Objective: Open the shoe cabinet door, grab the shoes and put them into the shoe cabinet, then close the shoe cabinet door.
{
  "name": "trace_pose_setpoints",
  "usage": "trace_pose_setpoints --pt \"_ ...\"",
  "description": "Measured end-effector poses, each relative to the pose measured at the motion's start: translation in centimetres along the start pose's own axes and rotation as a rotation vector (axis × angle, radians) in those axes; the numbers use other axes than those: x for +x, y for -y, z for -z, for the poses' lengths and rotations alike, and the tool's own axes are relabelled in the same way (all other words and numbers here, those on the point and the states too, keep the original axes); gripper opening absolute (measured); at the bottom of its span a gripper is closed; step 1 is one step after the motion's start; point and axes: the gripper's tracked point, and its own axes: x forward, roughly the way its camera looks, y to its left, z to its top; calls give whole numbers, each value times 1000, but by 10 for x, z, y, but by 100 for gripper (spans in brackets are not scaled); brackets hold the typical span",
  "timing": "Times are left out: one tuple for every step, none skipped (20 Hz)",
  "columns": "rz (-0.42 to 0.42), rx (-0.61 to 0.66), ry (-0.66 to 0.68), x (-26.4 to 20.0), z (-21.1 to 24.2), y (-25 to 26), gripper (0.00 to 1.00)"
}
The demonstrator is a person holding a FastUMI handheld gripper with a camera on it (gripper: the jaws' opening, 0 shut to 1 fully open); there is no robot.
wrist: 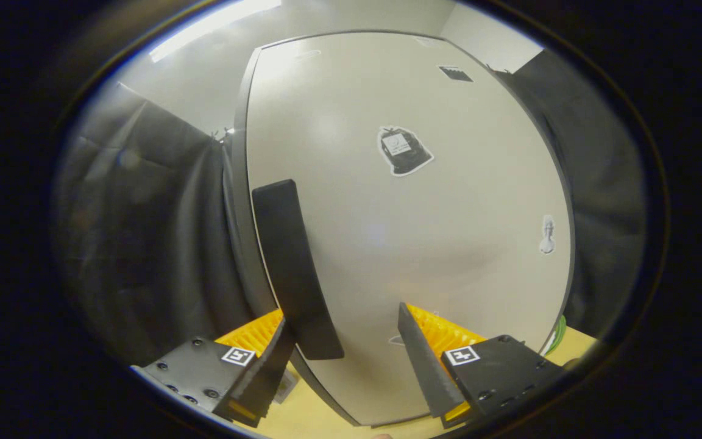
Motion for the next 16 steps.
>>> trace_pose_setpoints --pt "0 2 2 -1 0 -1 95" --pt "-7 4 15 -2 -3 -3 94" --pt "-13 3 34 -3 -8 -6 94" --pt "-15 1 54 -7 -12 -7 93" --pt "-17 0 74 -10 -17 -9 93" --pt "-22 0 91 -16 -22 -11 93" --pt "-25 0 104 -19 -26 -12 92" --pt "-28 -1 115 -21 -30 -11 92" --pt "-34 -5 118 -24 -32 -11 92" --pt "-36 -10 116 -27 -33 -10 92" --pt "-35 -15 115 -29 -35 -8 93" --pt "-35 -17 119 -32 -37 -4 93" --pt "-38 -15 125 -36 -41 -1 92" --pt "-38 -16 132 -39 -45 3 92" --pt "-35 -21 138 -41 -48 10 92" --pt "-34 -28 143 -44 -51 16 92"
